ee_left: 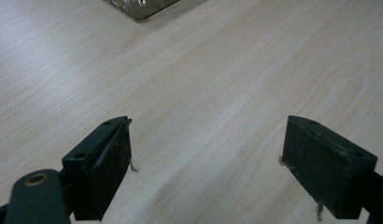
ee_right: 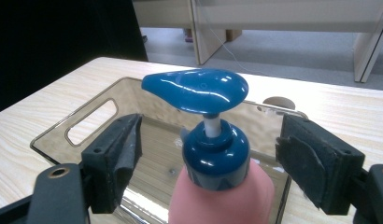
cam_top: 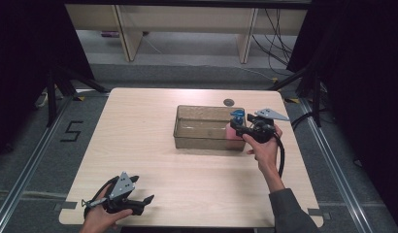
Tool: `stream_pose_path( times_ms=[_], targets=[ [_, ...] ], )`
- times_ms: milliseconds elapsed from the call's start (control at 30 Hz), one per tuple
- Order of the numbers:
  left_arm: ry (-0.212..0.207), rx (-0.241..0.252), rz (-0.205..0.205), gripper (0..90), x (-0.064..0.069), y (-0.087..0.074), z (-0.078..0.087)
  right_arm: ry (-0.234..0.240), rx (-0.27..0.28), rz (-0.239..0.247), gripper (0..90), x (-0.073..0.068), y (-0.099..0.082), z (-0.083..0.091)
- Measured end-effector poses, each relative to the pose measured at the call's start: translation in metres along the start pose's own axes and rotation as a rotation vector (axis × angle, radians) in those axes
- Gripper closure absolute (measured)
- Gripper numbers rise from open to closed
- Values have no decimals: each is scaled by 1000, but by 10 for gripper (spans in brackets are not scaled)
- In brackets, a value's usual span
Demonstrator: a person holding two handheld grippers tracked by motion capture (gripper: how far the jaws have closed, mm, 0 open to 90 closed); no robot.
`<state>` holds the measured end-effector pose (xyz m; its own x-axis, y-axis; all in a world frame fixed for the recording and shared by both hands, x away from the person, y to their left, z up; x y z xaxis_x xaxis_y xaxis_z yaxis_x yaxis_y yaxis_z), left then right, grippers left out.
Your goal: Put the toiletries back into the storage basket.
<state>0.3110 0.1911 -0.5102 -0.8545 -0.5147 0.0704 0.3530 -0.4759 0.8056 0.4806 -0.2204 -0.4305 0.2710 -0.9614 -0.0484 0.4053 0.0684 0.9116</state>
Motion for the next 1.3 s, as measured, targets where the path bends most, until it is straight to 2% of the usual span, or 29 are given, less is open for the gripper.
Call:
stream_pose_path(
  times_ms=[33, 67, 133, 167, 200, 267, 333, 467, 500, 567, 600, 633, 700, 733, 767, 833, 867, 967, 1033, 1133, 1167, 1300],
  targets=[
    [0, 0, 0, 154, 0, 0, 0, 0, 0, 0, 228, 0, 0, 0],
    [-1, -2, 0, 154, 0, 0, 0, 9, 2, -29, 228, -2, 0, 1],
    [-1, -3, 1, 154, 0, 0, 0, 16, -1, -35, 228, -2, -1, 2],
    [0, -1, 1, 154, 0, 0, 0, 13, 11, -8, 229, 0, -1, 1],
    [-1, -1, 1, 153, 0, 0, 0, 10, -2, -7, 229, 0, -1, 3],
    [0, 0, 1, 154, 0, 0, 0, 4, 19, 8, 230, 0, -1, 2],
    [-1, -2, 1, 154, 0, 0, 0, 17, 6, -11, 230, -1, -2, 3],
    [0, 0, 1, 154, 0, 0, 0, 3, 12, 12, 231, 0, -2, 5],
    [0, 0, 1, 154, 0, 0, 0, 18, 3, -12, 231, -2, -2, 6],
    [0, 0, 1, 154, 0, 0, 0, 19, 9, -8, 231, -1, -2, 6],
    [1, 0, 0, 154, 0, 0, 0, 3, 6, 10, 231, 0, -2, 7],
    [-1, 0, 1, 154, 0, 0, 0, 12, 2, 3, 232, 0, -2, 7],
    [0, 0, 1, 154, 0, 0, 0, 23, -1, -44, 232, -3, -2, 8],
    [0, 0, 1, 154, 0, 0, 0, 5, 14, 6, 233, 1, -2, 8],
    [0, 1, 1, 154, 0, 0, 0, 2, 11, 8, 233, 1, -2, 8],
    [0, 0, 1, 154, 0, 0, 0, 0, 11, 7, 233, 1, -3, 8],
    [-1, 0, 1, 154, 0, 0, 0, 7, -1, -36, 234, -1, -4, 10],
    [-1, 0, 1, 154, 0, 0, 0, 11, 5, -11, 235, 1, -3, 10],
    [-1, 0, 0, 153, 0, 0, 0, 21, 9, -17, 236, 0, -4, 10],
    [-1, -2, 1, 153, 0, 0, 0, 10, 5, -18, 236, 0, -4, 10],
    [-1, -2, 2, 153, 0, 0, 0, 23, 11, -27, 236, 1, -4, 11],
    [0, 0, 1, 153, 0, 0, 0, 15, 15, -20, 234, 1, -4, 13]
  ],
)
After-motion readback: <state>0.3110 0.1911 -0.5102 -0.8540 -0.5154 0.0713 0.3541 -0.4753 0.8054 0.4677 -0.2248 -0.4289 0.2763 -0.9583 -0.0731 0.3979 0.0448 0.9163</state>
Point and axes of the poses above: each handheld gripper's, and its own axes: z roughly backward along the jaws, y roughly out of its top, x roughly to its right, the point moved 2 cm from there along -z, roughly forward along the jaws, and after that the axes turned 14 degrees about -y, right-handed, at the moved point
